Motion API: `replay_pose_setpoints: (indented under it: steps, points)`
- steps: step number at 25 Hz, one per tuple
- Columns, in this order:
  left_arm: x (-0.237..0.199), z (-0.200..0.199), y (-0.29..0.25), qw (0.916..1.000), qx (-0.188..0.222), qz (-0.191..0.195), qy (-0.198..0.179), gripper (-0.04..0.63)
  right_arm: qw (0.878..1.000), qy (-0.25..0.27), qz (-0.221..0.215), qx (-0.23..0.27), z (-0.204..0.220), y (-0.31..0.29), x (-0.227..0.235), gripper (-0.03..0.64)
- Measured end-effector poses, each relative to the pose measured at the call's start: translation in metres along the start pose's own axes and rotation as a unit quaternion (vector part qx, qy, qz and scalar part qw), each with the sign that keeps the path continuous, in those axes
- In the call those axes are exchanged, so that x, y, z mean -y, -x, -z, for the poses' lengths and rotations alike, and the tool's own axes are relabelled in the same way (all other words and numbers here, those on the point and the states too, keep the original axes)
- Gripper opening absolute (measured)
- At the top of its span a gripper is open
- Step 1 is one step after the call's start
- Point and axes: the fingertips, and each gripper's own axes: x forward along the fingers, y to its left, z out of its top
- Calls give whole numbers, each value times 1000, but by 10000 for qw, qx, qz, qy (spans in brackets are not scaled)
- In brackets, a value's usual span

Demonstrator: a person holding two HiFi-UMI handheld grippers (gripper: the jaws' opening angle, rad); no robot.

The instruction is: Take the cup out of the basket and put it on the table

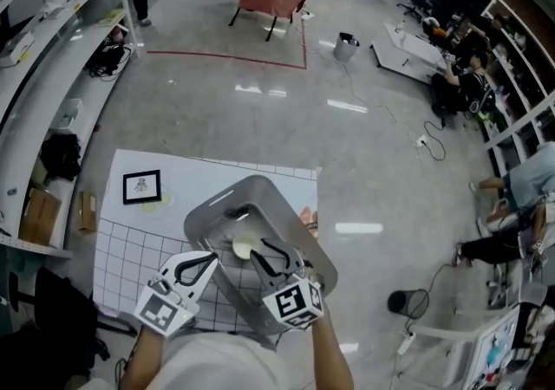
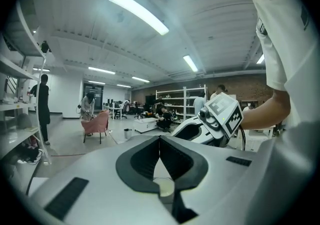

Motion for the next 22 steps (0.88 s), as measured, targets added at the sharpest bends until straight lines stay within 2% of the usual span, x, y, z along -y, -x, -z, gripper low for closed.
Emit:
replay_pose_setpoints:
  steps: [4, 8, 14, 22]
  points:
    - [-4, 3, -4, 10000, -68, -22, 6, 9, 9978, 268, -492, -352, 16, -22, -8, 154]
    - [-7, 4, -8, 10000, -82, -40, 13, 9, 9903, 604, -978, -779, 39, -47, -17, 206]
    - [-10, 8, -11, 9998, -170, -23, 40, 9, 9677, 1139, -1713, -1457, 79, -77, -37, 316]
    - [-14, 15, -19, 9995, -309, 43, 5, 9, 9429, 1451, -2227, -2009, 121, -106, -49, 385]
